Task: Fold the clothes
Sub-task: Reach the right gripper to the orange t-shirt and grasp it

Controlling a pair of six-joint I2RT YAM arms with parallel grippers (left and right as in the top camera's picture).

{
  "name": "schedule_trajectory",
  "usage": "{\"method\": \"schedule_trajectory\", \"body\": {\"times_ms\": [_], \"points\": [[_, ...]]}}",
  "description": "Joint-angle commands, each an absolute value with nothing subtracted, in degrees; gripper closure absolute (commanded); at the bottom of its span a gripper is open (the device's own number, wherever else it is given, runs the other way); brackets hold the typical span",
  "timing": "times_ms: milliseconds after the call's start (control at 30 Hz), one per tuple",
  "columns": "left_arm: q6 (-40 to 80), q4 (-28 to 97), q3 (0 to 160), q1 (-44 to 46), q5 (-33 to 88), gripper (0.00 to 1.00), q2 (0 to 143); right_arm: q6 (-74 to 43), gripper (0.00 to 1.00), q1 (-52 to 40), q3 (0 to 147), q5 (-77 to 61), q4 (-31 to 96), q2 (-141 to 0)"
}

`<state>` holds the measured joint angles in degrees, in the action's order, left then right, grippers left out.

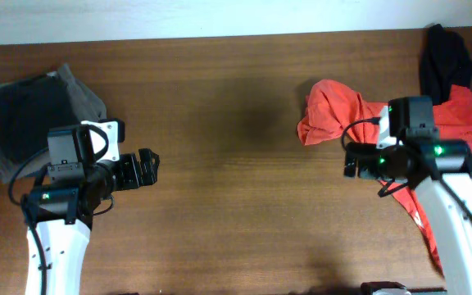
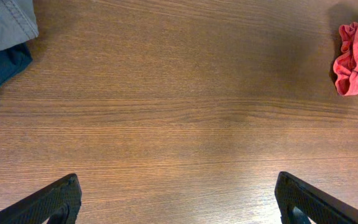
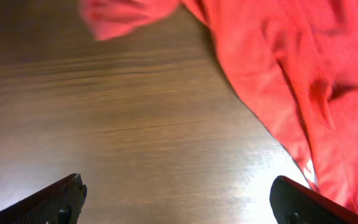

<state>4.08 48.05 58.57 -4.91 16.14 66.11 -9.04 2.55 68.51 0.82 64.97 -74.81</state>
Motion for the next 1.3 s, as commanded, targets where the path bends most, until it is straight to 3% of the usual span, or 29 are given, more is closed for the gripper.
{"method": "schedule_trajectory", "body": {"times_ms": [0,233,300,467,700,967,1067,1133,1233,1267], "points": [[3.03,48.27,59.72,-5.15,17.21,0.01,66.00,-14.26,0.01,7.70,69.60,3.55,65.06,-77.47],[3.05,48.29,59.72,-5.15,17.23,0.01,66.00,-14.20,0.00,20.12,69.58,6.83,61.10,-83.40],[3.05,48.29,59.72,-5.15,17.21,0.01,66.00,-14.22,0.05,23.03,69.56,7.62,59.90,-85.69],[3.05,48.27,59.72,-5.15,17.21,0.01,66.00,-14.22,0.06,28.38,69.56,7.55,57.95,-92.99],[3.05,48.29,59.72,-5.15,17.21,0.01,66.00,-14.22,0.06,30.00,69.56,6.07,54.76,-101.73],[3.07,48.29,59.72,-5.15,17.21,0.01,66.00,-14.22,0.16,29.98,69.54,6.00,50.68,-108.01],[3.07,48.29,59.72,-5.15,17.21,0.01,66.00,-14.22,0.33,29.98,69.56,5.58,50.22,-109.58],[3.05,48.29,59.72,-5.15,17.21,0.01,66.00,-14.22,0.54,29.98,69.56,5.13,50.02,-109.89],[3.05,48.29,59.72,-5.15,17.21,0.01,66.00,-14.24,0.96,29.98,69.76,4.73,50.26,-109.75],[3.05,48.29,59.72,-5.15,17.21,0.01,66.00,-14.24,0.96,29.98,70.00,4.73,50.61,-109.73]]}}
